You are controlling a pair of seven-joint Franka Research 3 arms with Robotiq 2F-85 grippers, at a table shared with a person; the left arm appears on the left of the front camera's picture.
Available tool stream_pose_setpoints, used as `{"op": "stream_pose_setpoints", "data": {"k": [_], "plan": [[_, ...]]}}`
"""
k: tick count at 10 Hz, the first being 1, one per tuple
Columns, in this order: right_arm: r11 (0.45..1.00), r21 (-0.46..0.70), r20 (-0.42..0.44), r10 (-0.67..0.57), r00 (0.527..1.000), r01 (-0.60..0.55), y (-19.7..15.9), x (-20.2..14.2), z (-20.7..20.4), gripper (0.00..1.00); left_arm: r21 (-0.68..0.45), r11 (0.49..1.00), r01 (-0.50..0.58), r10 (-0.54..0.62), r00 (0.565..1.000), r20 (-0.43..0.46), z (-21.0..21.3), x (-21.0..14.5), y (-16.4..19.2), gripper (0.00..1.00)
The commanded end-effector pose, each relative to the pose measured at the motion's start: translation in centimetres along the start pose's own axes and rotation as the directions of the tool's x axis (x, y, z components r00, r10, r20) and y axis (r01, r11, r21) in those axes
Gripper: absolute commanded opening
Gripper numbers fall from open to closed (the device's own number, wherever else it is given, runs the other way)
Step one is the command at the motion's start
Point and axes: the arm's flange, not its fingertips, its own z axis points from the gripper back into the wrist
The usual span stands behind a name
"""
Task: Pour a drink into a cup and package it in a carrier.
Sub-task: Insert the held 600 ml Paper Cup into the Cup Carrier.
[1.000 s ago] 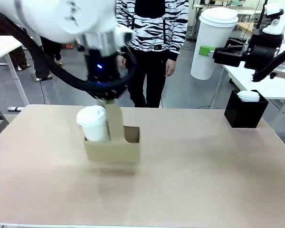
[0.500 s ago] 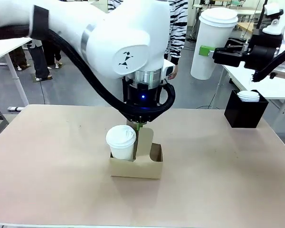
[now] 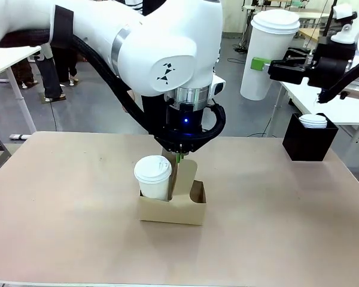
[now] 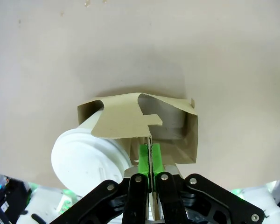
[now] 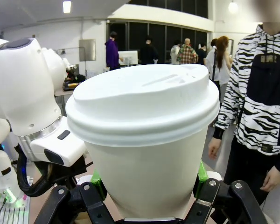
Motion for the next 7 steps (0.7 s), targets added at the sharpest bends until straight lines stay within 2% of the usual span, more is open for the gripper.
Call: {"op": "stream_pose_setpoints", "data": {"k": [1, 2, 3, 4, 5, 7], "plan": [[1.0, -0.017, 0.017, 0.0, 1.0, 0.0, -0.1, 0.4, -0.4, 0.8, -0.004, 1.0, 0.006, -0.006, 1.0, 0.001, -0.2, -0.4, 0.5, 0.02], [1.0, -0.017, 0.017, 0.0, 1.0, 0.0, -0.1, 0.4, -0.4, 0.8, -0.004, 1.0, 0.006, -0.006, 1.0, 0.001, -0.2, -0.4, 0.5, 0.02], [1.0, -0.017, 0.017, 0.0, 1.0, 0.0, -0.1, 0.4, -0.4, 0.8, 0.0, 1.0, 0.0, 0.0, 1.0, 0.0, 0.0, 0.0, 0.0, 0.44], [1.0, -0.017, 0.017, 0.0, 1.0, 0.0, -0.1, 0.4, -0.4, 0.8, -0.02, 1.0, 0.019, -0.019, 1.0, -0.019, 0.7, 0.3, 0.9, 0.6], [1.0, -0.017, 0.017, 0.0, 1.0, 0.0, -0.1, 0.4, -0.4, 0.8, -0.039, 0.999, 0.03, -0.031, 0.999, -0.025, 1.7, 0.4, 1.5, 1.0], [1.0, 0.0, 0.0, 0.0, 1.0, 0.0, 0.0, 0.0, 0.0, 0.8, -0.06, 0.994, 0.09, -0.092, 0.995, -0.035, 5.2, 0.7, 3.3, 1.0]]}}
